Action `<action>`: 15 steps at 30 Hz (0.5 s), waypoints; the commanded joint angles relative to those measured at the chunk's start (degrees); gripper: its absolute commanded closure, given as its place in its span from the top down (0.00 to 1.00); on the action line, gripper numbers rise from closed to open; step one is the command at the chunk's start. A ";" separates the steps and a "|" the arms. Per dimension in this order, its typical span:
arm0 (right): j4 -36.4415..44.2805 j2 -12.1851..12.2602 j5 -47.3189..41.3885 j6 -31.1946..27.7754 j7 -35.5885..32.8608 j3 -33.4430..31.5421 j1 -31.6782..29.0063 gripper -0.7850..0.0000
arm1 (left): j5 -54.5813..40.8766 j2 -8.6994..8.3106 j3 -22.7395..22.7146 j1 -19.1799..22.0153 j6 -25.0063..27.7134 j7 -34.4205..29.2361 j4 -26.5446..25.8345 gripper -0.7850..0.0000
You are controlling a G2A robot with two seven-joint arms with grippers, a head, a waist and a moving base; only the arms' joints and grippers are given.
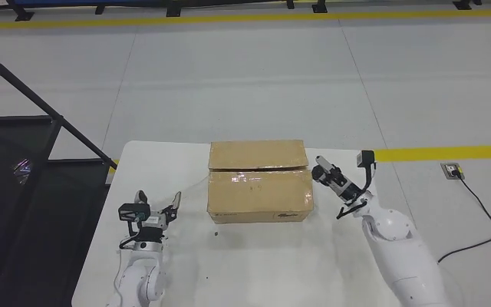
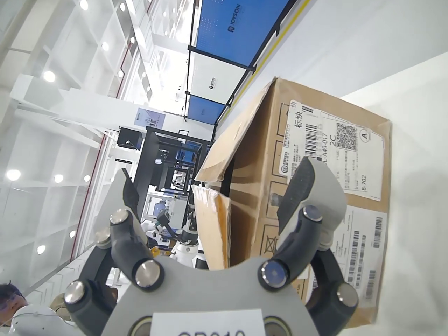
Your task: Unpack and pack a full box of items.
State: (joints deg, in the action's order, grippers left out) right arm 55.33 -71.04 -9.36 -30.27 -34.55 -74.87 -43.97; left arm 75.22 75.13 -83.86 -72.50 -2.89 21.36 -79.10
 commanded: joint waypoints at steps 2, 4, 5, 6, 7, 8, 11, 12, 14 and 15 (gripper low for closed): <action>-2.26 -0.28 -0.48 -0.14 -1.92 1.18 1.68 1.00 | -0.61 -0.06 -0.86 -0.14 0.07 0.04 -0.25 1.00; -3.53 -0.32 -1.04 -0.73 -4.48 1.65 2.56 1.00 | -0.91 -0.10 -1.33 -0.15 0.16 -0.01 -0.44 1.00; -4.03 -0.32 -1.41 -1.38 -5.45 1.73 2.79 1.00 | -0.93 -0.12 -1.52 -0.15 0.22 -0.04 -0.48 1.00; -4.53 -0.31 -1.76 -2.02 -6.03 1.73 2.88 1.00 | -1.00 -0.13 -1.67 -0.15 0.26 -0.09 -0.51 1.00; -4.90 -0.29 -1.86 -2.53 -6.47 1.76 2.94 1.00 | -1.01 -0.14 -1.77 -0.14 0.35 -0.16 -0.53 1.00; -5.08 -0.27 -2.16 -3.09 -7.11 1.80 2.89 1.00 | -1.07 -0.15 -1.89 -0.14 0.36 -0.18 -0.55 1.00; -5.13 -0.11 -3.68 -4.77 -9.31 1.52 2.39 1.00 | -1.01 -0.15 -2.05 -0.11 0.43 -0.27 -0.61 1.00; -5.08 0.00 -4.05 -5.15 -9.80 1.27 2.17 1.00 | -1.00 -0.16 -2.11 -0.06 0.50 -0.28 -0.67 1.00; -4.62 0.25 -4.16 -5.76 -9.90 0.64 1.66 1.00 | -1.05 -0.16 -2.20 0.05 0.70 -0.40 -0.78 1.00; -4.10 0.36 -4.61 -6.18 -9.84 0.27 1.25 1.00 | -1.05 -0.16 -2.25 0.10 0.78 -0.46 -0.85 1.00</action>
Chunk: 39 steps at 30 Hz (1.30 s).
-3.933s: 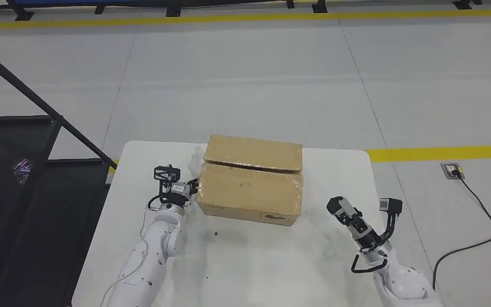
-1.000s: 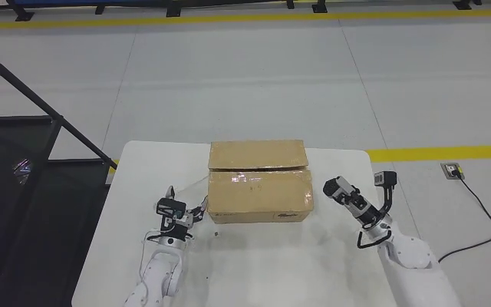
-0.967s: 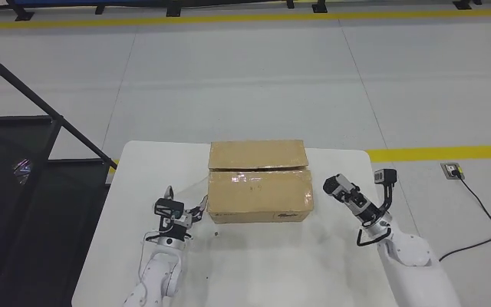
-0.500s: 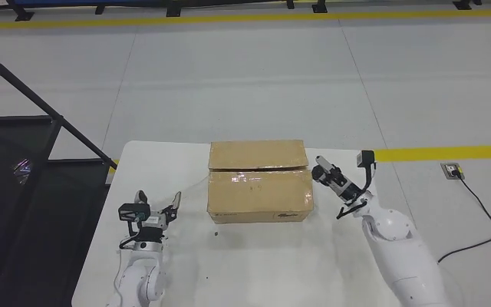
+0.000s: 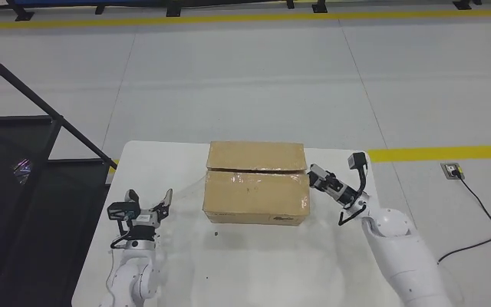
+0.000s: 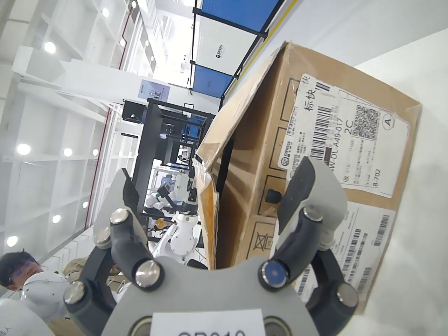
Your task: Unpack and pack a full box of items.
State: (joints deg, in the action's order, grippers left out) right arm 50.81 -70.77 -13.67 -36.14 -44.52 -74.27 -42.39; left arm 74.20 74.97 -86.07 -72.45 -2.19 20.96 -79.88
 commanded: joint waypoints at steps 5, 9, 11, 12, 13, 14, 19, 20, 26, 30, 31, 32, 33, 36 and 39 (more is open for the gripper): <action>3.56 0.59 -5.19 -0.44 -2.39 -2.05 -2.46 1.00 | -0.17 0.03 -0.09 -0.02 0.31 0.11 -0.61 1.00; 4.67 0.74 -8.14 0.95 -5.36 -2.20 -2.67 1.00 | -0.39 0.10 -0.05 -0.27 0.27 0.35 -0.88 1.00; 4.80 0.70 -9.68 1.42 -6.64 -2.01 -2.50 1.00 | -0.45 0.12 -0.07 -0.47 0.24 0.56 -1.01 1.00; 4.81 0.68 -10.57 1.68 -7.56 -1.86 -2.39 1.00 | -0.52 0.13 -0.11 -0.57 0.20 0.65 -1.03 1.00; 4.73 0.66 -11.52 2.23 -8.66 -1.71 -2.24 1.00 | -0.64 0.14 -0.16 -0.68 0.17 0.74 -1.05 1.00; 4.49 0.68 -12.14 3.06 -9.57 -1.60 -1.95 1.00 | -0.68 0.15 -0.20 -0.79 0.17 0.84 -1.05 1.00; 3.77 0.70 -14.97 3.99 -13.93 -1.22 -0.87 1.00 | -1.16 0.19 -0.48 -1.30 0.21 1.17 -1.44 1.00; 3.75 0.74 -15.94 3.79 -14.94 -1.40 -0.89 1.00 | -1.20 0.19 -0.52 -1.42 0.24 1.25 -1.63 1.00; 5.05 1.65 -24.84 3.56 -27.18 -4.24 -2.42 1.00 | -0.91 0.31 -0.09 -2.20 0.12 2.03 -3.12 1.00; 10.53 2.77 -25.77 6.56 -30.20 -6.10 -5.83 1.00 | -1.77 0.37 0.05 -3.04 1.28 2.53 -5.04 1.00; 12.21 3.03 -25.48 6.73 -30.36 -6.47 -7.01 1.00 | -2.00 0.35 -0.02 -3.44 1.85 2.45 -5.77 1.00; 13.96 3.28 -25.49 7.01 -30.64 -6.76 -8.27 1.00 | -2.10 0.32 -0.11 -3.90 2.41 2.40 -6.60 1.00; 15.68 3.53 -25.15 7.06 -30.69 -7.07 -9.60 1.00 | -2.36 0.28 -0.20 -4.42 3.18 2.29 -7.50 1.00; 20.18 4.25 -24.77 7.31 -30.95 -7.83 -12.87 1.00 | -3.42 0.11 -0.71 -6.04 6.14 1.41 -10.30 1.00; 24.14 4.99 -23.90 7.55 -31.19 -8.30 -15.78 1.00 | -4.62 -0.15 -1.53 -7.72 9.79 0.13 -13.28 1.00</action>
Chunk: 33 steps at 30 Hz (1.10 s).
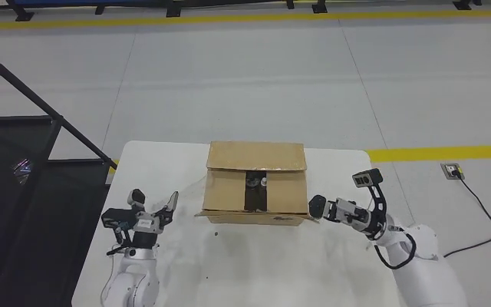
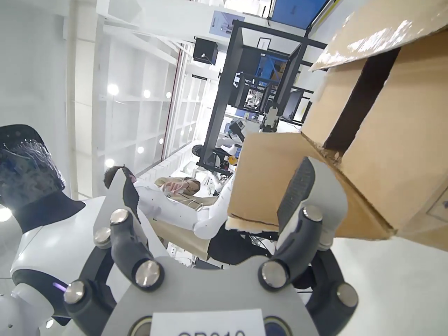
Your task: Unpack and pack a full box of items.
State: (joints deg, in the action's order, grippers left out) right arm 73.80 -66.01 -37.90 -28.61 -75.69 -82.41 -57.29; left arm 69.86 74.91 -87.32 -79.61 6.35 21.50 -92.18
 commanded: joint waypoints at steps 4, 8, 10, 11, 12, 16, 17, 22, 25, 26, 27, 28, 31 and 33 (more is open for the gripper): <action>5.88 1.42 4.07 -0.63 0.63 -0.53 -4.68 1.00 | 0.31 -0.63 -1.30 -3.05 7.08 -2.64 -4.77 1.00; 7.80 2.57 10.21 -1.83 1.84 0.65 -6.71 1.00 | 3.15 -1.39 -2.33 -5.50 13.86 -5.79 -7.49 1.00; 7.57 2.97 13.34 -2.88 2.90 1.77 -7.00 1.00 | 5.80 -1.76 -2.97 -6.48 15.74 -7.21 -8.39 1.00; 6.87 3.10 14.71 -3.59 3.60 2.25 -6.99 1.00 | 7.51 -1.93 -3.02 -6.89 16.48 -7.97 -8.65 1.00; 6.24 3.16 16.19 -4.16 4.17 2.90 -6.76 1.00 | 8.99 -2.08 -3.00 -7.20 17.22 -8.72 -8.79 1.00; 3.77 2.99 19.85 -5.00 7.25 5.28 -5.26 1.00 | 15.86 -2.57 -2.47 -7.52 17.72 -11.35 -8.08 1.00; 3.70 2.85 19.84 -4.97 7.78 6.08 -4.80 1.00 | 17.14 -2.62 -2.09 -7.34 17.40 -11.61 -7.66 1.00; 3.63 2.12 14.92 -5.18 11.61 8.25 -2.86 1.00 | 19.38 -2.69 -0.54 -6.39 16.20 -12.25 -5.70 1.00; 3.75 1.59 12.41 -2.11 19.95 8.21 -1.90 1.00 | 19.13 -2.67 -0.18 -5.73 14.92 -12.05 -4.66 1.00; 3.97 1.33 12.24 -0.76 23.86 8.39 -1.54 1.00 | 18.42 -2.64 0.08 -5.49 15.02 -12.04 -4.16 1.00; 4.38 1.08 12.19 0.79 26.07 9.05 -1.10 1.00 | 17.95 -2.64 0.11 -5.08 14.97 -12.21 -3.75 1.00; 4.48 0.88 11.57 2.11 27.32 9.55 -0.43 1.00 | 17.84 -2.64 0.16 -4.74 14.64 -12.17 -3.43 1.00; 3.42 0.62 11.73 4.50 30.45 9.91 0.80 1.00 | 16.22 -2.58 0.40 -4.24 14.24 -12.06 -2.68 1.00; 3.42 0.62 11.73 4.50 30.45 9.91 0.80 1.00 | 16.22 -2.58 0.40 -4.24 14.24 -12.06 -2.68 1.00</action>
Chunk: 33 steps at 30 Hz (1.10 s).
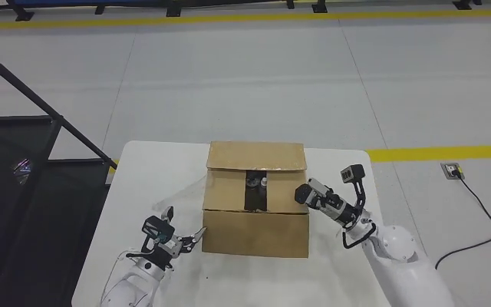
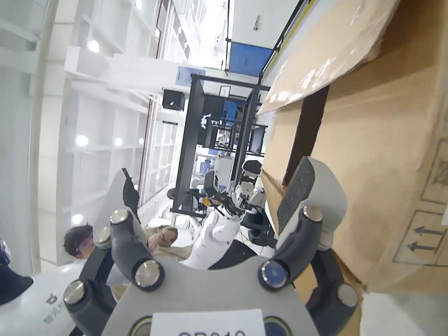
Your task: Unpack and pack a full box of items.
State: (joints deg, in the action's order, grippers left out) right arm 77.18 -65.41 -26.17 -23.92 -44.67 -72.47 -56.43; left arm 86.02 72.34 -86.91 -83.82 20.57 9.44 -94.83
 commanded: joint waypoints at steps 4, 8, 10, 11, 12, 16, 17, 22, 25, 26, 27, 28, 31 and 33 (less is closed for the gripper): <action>0.04 0.01 -0.01 -0.19 -0.58 -0.03 -0.06 1.00 | 0.06 0.00 -0.01 -0.02 0.02 -0.01 -0.03 1.00; 0.11 -0.02 -0.42 0.01 -0.40 0.03 -0.17 1.00 | 0.06 0.00 -0.01 -0.02 0.02 -0.01 -0.03 1.00; -0.27 -0.24 -1.63 1.31 1.25 0.26 0.11 1.00 | 0.04 0.00 -0.01 -0.04 -0.12 -0.02 -0.07 1.00; -1.09 -0.46 -1.28 2.24 3.50 0.65 0.75 1.00 | 0.01 0.01 0.13 -0.09 -0.46 -0.09 -0.17 1.00; -1.69 -0.77 -1.93 3.11 4.42 1.54 1.56 1.00 | 0.10 0.00 0.29 -0.08 -0.59 -0.13 -0.26 1.00; -6.88 -1.86 -2.61 6.18 6.91 4.17 6.63 1.00 | 0.81 -0.08 0.78 0.02 -1.14 0.17 -0.21 1.00; -8.33 -2.14 -2.39 7.06 7.93 4.82 7.92 1.00 | 0.83 -0.10 0.83 0.05 -1.18 0.30 -0.18 1.00; -13.95 -3.48 -3.01 8.50 8.86 7.62 12.96 1.00 | 0.73 -0.21 0.90 -0.02 -1.58 0.80 -0.02 1.00; -16.25 -4.34 -4.60 6.62 11.74 8.25 14.84 1.00 | 0.68 -0.28 0.90 -0.06 -1.81 0.85 0.16 1.00; -16.95 -4.71 -4.77 6.20 14.05 8.58 15.43 1.00 | 0.73 -0.30 0.93 -0.05 -1.92 0.82 0.24 1.00; -17.38 -5.11 -4.27 6.14 16.19 9.27 16.15 1.00 | 0.75 -0.32 0.99 -0.02 -2.00 0.82 0.29 1.00; -17.59 -5.57 -4.55 5.63 18.18 9.87 16.80 1.00 | 0.74 -0.33 1.06 0.02 -2.07 0.85 0.35 1.00; -18.99 -6.87 -2.89 3.78 24.02 11.96 19.06 1.00 | 0.91 -0.37 1.34 0.14 -2.33 0.76 0.50 1.00; -19.95 -7.79 -0.82 3.03 28.00 13.61 20.77 1.00 | 0.96 -0.40 1.55 0.20 -2.47 0.73 0.63 1.00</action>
State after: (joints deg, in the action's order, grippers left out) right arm 57.64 -72.81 -27.95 -20.58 -18.82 -59.58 -36.49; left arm 86.94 71.96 -85.46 -83.64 18.16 10.20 -94.27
